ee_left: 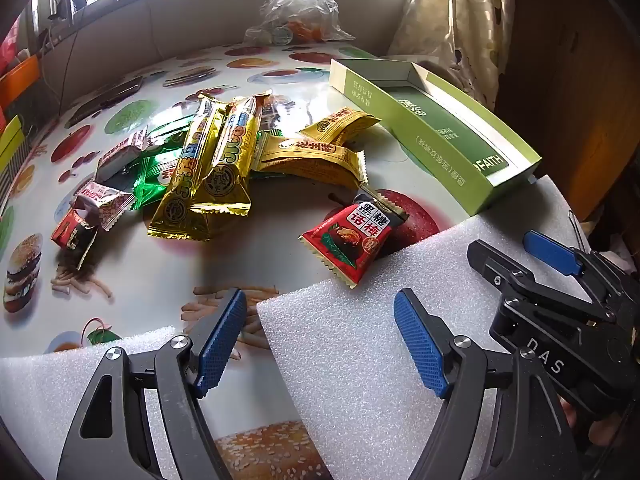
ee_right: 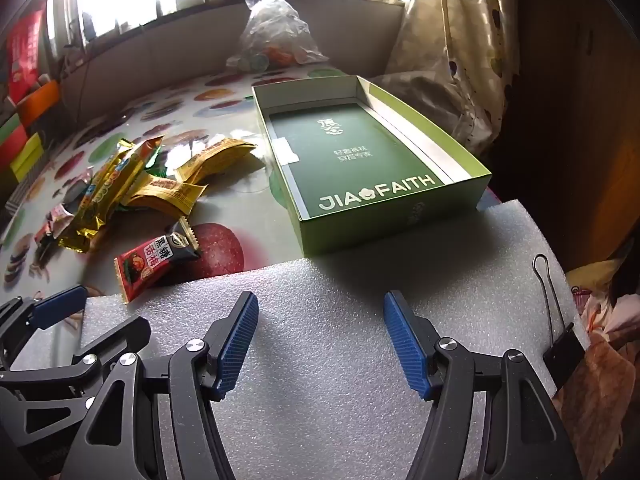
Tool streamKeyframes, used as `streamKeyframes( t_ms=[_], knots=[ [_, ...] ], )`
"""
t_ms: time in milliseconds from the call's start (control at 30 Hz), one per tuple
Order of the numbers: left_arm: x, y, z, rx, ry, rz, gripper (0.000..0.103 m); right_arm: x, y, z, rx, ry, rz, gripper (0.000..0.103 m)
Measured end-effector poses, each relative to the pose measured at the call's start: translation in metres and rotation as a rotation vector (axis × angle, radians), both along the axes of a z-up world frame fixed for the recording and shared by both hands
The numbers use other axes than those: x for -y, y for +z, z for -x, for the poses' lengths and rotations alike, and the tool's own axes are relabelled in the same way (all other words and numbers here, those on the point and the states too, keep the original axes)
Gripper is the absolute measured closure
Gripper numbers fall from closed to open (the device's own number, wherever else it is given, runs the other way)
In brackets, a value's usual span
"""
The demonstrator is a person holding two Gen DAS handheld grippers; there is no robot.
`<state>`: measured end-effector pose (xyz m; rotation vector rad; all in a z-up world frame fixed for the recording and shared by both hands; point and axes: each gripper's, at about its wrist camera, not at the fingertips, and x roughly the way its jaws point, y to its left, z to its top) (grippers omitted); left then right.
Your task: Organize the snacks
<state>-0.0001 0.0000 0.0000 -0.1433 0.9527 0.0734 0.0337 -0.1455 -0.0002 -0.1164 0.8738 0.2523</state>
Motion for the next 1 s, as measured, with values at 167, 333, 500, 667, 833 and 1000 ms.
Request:
streamKeyframes(
  t_ms=[167,333,500,667,833,1000],
  knots=[
    [-0.0012,-0.0001,0.0009,0.000,0.001,0.001,0.027,0.0000,0.0000,0.0002,0.001,0.000,-0.001,0.038],
    [0.0001,0.0000,-0.0001,-0.003,0.000,-0.003,0.027,0.0003,0.0001,0.0005,0.003,0.000,-0.004,0.038],
    [0.0000,0.0000,0.0000,-0.002,0.000,-0.004,0.027,0.0005,0.0000,0.0005,0.003,0.000,-0.005,0.038],
    [0.0001,0.0001,-0.0001,-0.003,0.000,-0.005,0.027,0.0007,-0.0001,0.0005,0.004,0.000,-0.005,0.038],
    [0.0001,0.0000,0.0000,-0.002,0.000,-0.005,0.027,0.0007,0.0000,0.0004,0.004,0.000,-0.005,0.038],
    [0.0001,0.0001,0.0000,-0.002,0.000,-0.005,0.027,0.0008,-0.0002,0.0007,0.005,0.000,-0.006,0.038]
  ],
)
